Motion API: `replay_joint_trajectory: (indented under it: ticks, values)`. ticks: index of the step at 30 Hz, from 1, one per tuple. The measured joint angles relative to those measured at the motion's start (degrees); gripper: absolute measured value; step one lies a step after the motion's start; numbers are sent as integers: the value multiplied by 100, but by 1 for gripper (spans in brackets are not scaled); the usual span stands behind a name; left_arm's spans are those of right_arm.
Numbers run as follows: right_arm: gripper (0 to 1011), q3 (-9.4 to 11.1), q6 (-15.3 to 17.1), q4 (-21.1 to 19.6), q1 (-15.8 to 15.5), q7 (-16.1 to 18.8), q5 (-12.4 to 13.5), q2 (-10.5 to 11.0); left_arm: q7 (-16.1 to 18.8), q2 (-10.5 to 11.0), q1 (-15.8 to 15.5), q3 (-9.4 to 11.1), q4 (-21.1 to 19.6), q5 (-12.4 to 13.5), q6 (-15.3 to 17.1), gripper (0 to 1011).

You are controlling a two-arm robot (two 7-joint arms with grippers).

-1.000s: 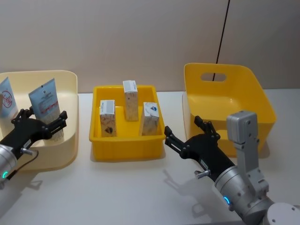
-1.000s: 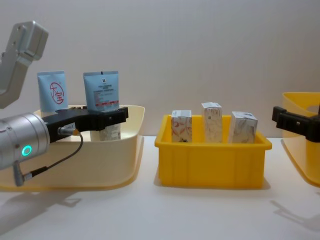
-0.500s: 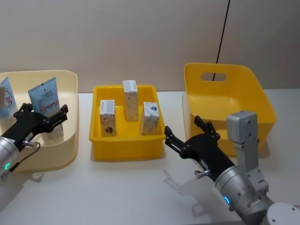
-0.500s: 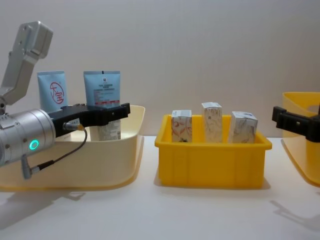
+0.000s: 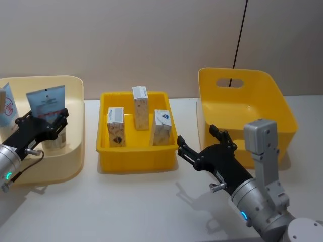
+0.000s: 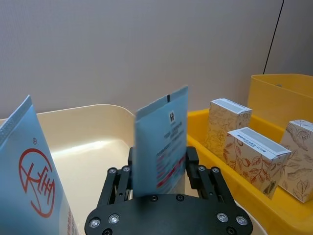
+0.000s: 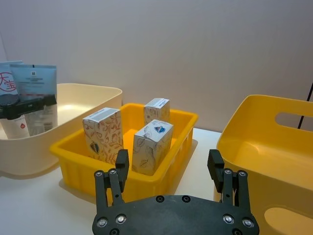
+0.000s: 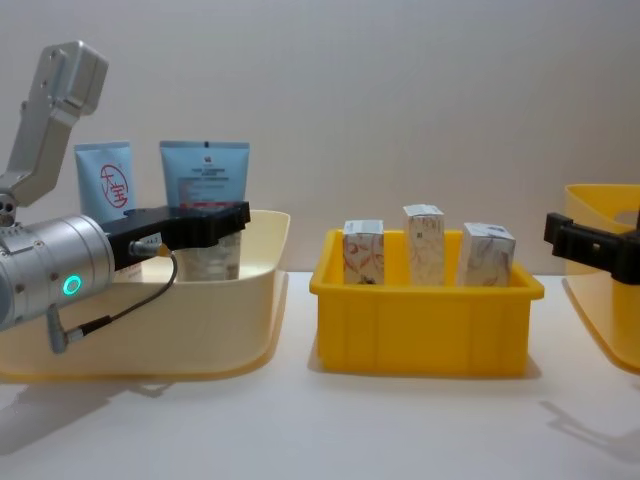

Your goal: Bimanual collaborative sorting of washing and personal care products

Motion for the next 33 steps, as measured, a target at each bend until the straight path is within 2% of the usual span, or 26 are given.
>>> replay_joint_trajectory:
  ticks: [9,22,33]
  values:
    - [1001,0,0,0,0,0,0,0,-17,-14,-28,-4,41,4,-9,316]
    - [1001,0,0,0,0,0,0,0,-73,-17,-21,-31,30,0,-49,260]
    - [1001,0,0,0,0,0,-1,0,-432,56,20,-143,-273,-205,-247,260]
